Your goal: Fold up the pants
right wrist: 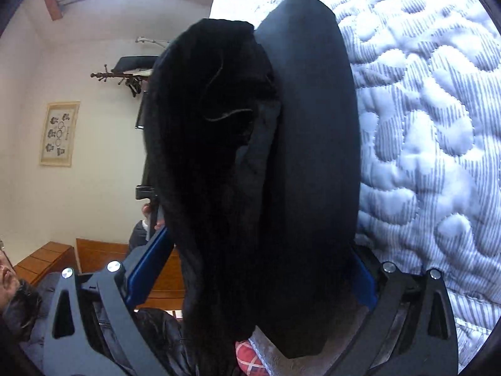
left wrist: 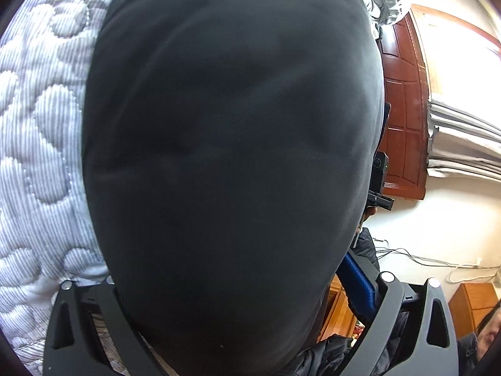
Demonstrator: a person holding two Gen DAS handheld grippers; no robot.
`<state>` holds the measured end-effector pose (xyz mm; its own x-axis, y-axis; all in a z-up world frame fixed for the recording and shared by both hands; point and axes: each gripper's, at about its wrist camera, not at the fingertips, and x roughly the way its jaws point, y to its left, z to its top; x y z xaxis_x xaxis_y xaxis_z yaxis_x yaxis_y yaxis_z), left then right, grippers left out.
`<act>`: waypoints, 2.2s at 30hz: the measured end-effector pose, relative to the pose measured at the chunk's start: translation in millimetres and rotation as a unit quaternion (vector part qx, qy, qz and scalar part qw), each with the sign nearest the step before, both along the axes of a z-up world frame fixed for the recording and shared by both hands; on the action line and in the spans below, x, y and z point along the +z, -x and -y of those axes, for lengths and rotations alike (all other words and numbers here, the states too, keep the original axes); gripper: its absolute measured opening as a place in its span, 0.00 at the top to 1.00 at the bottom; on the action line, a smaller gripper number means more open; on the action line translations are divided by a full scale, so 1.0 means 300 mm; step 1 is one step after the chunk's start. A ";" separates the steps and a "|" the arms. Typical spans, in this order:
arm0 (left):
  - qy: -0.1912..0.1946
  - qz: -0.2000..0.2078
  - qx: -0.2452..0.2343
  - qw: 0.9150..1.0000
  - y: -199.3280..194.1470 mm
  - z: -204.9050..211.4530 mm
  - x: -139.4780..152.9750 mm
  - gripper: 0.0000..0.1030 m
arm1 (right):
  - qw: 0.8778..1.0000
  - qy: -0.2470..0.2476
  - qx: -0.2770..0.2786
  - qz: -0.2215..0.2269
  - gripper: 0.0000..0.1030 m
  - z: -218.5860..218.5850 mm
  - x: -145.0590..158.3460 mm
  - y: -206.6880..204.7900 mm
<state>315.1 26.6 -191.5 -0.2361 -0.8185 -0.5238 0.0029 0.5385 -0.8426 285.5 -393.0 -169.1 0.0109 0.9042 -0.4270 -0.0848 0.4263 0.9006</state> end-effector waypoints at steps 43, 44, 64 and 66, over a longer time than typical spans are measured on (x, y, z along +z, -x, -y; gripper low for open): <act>0.048 0.066 0.053 0.995 0.033 -0.110 0.105 0.71 | 0.989 0.092 -0.044 0.105 0.66 -0.158 0.247 0.126; 0.054 0.076 0.054 0.994 0.033 -0.109 0.126 0.71 | 0.989 0.093 -0.045 0.109 0.66 -0.158 0.261 0.129; 0.054 0.180 0.100 0.977 -0.240 -0.131 0.366 0.69 | 0.980 0.105 -0.018 0.171 0.66 -0.209 0.414 -0.304; 0.040 0.184 0.104 0.977 -0.312 -0.145 0.337 0.68 | 0.981 0.103 -0.018 0.163 0.66 -0.217 0.390 -0.368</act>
